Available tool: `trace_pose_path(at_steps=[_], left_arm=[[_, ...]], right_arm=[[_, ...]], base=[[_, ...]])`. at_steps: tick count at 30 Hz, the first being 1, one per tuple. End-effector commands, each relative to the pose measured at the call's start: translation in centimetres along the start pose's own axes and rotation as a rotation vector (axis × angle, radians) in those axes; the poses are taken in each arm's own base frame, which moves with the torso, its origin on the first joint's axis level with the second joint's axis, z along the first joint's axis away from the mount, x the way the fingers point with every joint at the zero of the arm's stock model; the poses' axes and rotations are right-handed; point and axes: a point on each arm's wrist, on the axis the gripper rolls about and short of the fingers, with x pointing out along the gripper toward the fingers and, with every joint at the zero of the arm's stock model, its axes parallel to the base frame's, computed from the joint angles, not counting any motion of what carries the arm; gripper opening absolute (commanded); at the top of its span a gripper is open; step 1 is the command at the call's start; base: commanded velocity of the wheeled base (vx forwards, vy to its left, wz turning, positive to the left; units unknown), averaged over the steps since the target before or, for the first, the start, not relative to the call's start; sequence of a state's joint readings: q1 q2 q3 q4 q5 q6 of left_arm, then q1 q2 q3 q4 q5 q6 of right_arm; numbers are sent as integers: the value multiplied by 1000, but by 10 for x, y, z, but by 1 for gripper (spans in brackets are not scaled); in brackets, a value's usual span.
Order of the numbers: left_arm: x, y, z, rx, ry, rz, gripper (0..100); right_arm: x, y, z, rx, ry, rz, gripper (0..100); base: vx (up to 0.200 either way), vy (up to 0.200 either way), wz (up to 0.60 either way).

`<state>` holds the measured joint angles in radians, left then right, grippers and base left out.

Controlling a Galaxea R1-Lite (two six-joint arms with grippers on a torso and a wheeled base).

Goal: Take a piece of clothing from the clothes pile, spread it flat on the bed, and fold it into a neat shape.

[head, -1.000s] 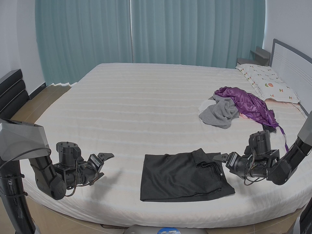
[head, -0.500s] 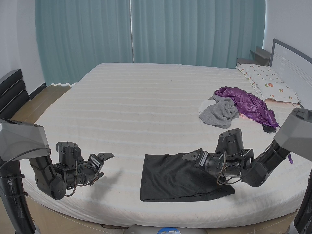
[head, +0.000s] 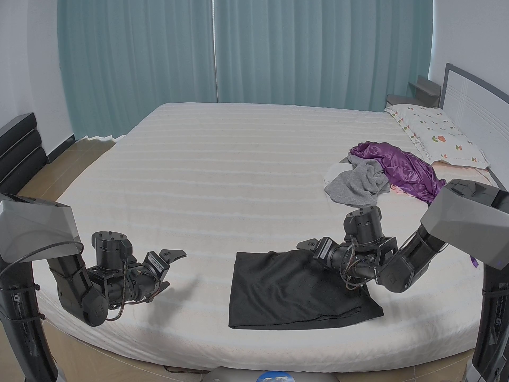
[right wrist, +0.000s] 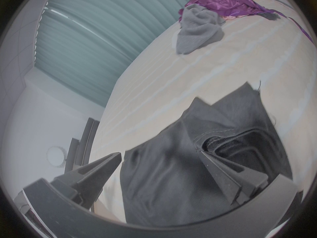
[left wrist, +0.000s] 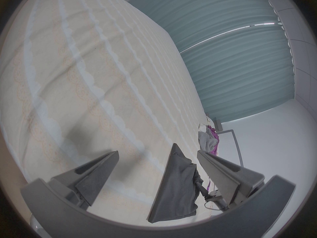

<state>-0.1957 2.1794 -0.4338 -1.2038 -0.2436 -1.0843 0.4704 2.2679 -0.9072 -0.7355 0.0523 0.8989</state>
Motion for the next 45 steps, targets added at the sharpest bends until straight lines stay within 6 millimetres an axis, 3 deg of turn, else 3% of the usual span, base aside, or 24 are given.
trace_pose_path(at_steps=[1, 5, 11, 16, 21, 28, 39, 40, 45], left_arm=[[0, 1, 0, -1, 1, 3, 100], [0, 0, 0, 0, 1, 1, 100], [0, 1, 0, -1, 1, 3, 100], [0, 0, 0, -1, -1, 0, 100], [0, 1, 0, -1, 2, 2, 100], [0, 1, -1, -1, 3, 3, 100], [1, 1, -1, 1, 1, 4, 100], [1, 1, -1, 1, 1, 4, 100], [1, 1, -1, 1, 1, 4, 100]], right_arm=[[11, -20, 19, 36, -42, -42, 100], [9, -36, 38, 68, -91, -71, 100], [9, -76, 65, 84, -147, -147, 100], [-4, -76, 80, 95, -197, -106, 100], [-14, -64, 79, 43, -173, -21, 100], [-3, -50, 58, -13, -111, 6, 100], [21, -65, 41, -138, -59, -38, 100], [23, -66, 40, -150, -58, -44, 0], [23, -71, 42, -205, -63, -62, 0]], base=[[0, 0, 0], [0, 0, 0], [0, 0, 0], [0, 0, 0], [0, 0, 0], [0, 0, 0], [0, 0, 0], [0, 0, 0], [0, 0, 0]])
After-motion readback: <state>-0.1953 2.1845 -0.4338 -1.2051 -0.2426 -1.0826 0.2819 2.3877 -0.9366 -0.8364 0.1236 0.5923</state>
